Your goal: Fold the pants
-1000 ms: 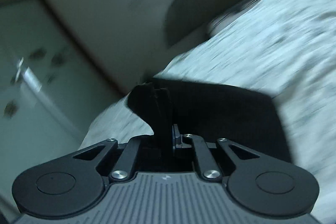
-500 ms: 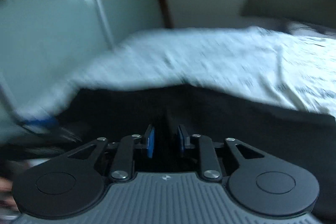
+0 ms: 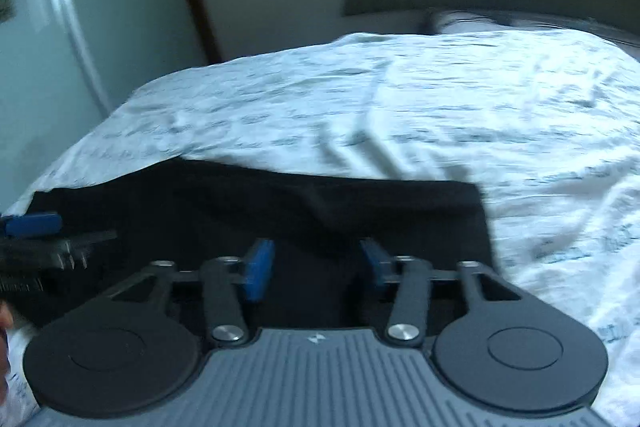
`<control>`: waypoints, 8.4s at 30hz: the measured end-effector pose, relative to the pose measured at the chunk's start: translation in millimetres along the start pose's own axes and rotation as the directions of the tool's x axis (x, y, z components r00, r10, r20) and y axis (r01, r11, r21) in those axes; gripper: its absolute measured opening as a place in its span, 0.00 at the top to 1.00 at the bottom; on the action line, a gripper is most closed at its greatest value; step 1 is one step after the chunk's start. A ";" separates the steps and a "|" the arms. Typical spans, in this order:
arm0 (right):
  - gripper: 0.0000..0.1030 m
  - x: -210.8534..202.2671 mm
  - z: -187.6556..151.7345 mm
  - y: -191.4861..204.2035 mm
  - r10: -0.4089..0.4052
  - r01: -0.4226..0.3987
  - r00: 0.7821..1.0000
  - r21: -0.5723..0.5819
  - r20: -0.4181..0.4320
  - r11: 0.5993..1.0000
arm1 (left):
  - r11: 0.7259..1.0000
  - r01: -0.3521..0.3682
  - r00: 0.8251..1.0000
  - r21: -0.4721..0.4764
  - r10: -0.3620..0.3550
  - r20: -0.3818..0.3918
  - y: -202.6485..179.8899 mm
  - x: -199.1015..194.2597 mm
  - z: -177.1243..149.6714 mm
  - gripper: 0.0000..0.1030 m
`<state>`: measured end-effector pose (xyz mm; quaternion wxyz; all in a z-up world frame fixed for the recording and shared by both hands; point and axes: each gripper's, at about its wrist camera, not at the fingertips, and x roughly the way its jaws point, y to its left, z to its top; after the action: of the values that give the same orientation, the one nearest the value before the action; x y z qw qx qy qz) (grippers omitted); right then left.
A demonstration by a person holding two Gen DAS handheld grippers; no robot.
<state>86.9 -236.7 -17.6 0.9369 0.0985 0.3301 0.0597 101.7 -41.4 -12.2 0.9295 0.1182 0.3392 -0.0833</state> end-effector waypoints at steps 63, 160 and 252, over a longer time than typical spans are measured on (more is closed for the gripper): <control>0.54 23.3 0.1 264.2 0.609 -0.610 0.781 -0.381 -0.138 0.695 | 0.382 0.220 0.947 -0.898 -0.304 0.103 289.5 3.3 -95.4 0.84; 0.30 -15.2 3.1 -42.3 0.065 -0.066 0.998 -0.009 -0.025 0.998 | 0.949 0.258 0.966 -0.179 -0.257 0.031 57.0 14.1 -1.2 0.10; 0.00 -48.8 -68.6 91.3 -0.097 0.094 0.994 -0.056 -0.046 0.994 | 0.978 -0.075 0.997 -0.193 0.077 0.002 53.2 -52.5 -80.2 0.00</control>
<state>1.6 -146.5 -19.8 0.9327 0.0559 0.3553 0.0262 25.5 35.7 -28.8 0.9406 0.0399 0.3367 -0.0150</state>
